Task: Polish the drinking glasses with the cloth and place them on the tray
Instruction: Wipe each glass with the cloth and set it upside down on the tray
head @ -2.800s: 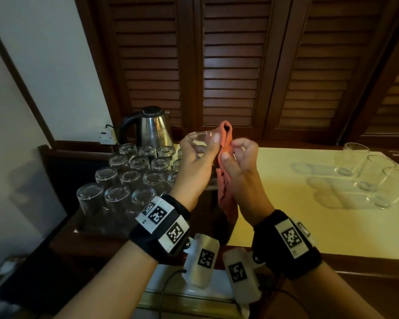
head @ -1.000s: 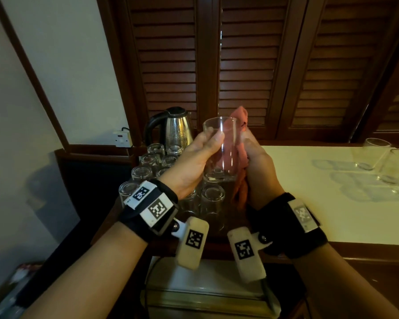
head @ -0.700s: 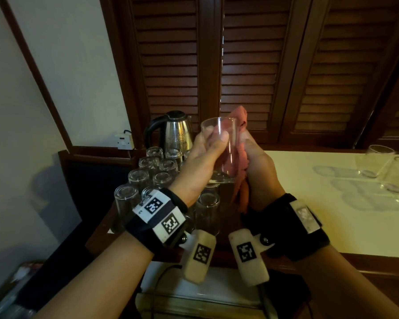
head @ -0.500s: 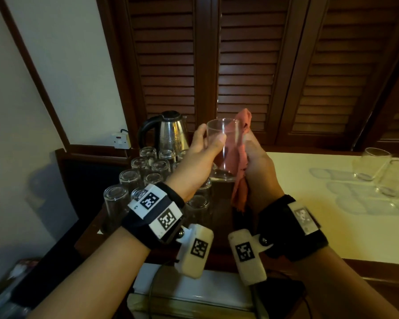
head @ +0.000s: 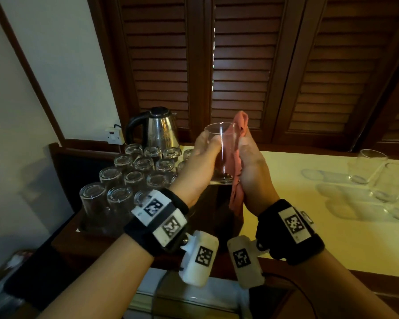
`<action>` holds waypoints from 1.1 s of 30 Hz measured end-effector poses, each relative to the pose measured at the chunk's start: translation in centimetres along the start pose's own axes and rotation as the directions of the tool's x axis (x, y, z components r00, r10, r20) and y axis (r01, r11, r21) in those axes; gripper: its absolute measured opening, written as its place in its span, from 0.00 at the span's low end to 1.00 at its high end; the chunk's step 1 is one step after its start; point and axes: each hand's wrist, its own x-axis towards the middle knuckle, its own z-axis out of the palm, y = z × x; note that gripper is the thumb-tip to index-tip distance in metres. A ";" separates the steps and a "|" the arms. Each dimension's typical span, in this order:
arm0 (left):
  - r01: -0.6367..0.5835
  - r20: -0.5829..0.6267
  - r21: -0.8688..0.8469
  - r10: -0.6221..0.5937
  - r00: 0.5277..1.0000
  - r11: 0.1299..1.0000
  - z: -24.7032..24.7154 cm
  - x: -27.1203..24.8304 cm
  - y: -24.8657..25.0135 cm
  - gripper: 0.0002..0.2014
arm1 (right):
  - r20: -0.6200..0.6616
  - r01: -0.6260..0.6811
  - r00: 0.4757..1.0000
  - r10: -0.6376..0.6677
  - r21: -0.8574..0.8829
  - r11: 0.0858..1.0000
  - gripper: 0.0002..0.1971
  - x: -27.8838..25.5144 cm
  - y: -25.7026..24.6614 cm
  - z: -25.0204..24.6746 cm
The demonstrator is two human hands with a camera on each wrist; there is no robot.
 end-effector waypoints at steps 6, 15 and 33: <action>-0.041 0.042 -0.051 0.043 0.998 0.998 1.1 0.6 -1.4 0.28 | 0.122 -0.143 0.985 0.119 0.207 0.968 0.22 0.3 0.0 -1.9; -0.048 0.048 0.063 0.045 0.998 0.997 1.8 1.1 -0.3 0.25 | 0.077 0.093 0.993 -0.085 -0.111 0.989 0.23 1.4 1.0 -2.4; 0.008 0.088 -0.066 -0.003 0.996 0.998 0.6 0.2 -1.2 0.31 | 0.130 -0.268 0.962 0.240 0.279 0.922 0.26 0.3 1.0 -2.5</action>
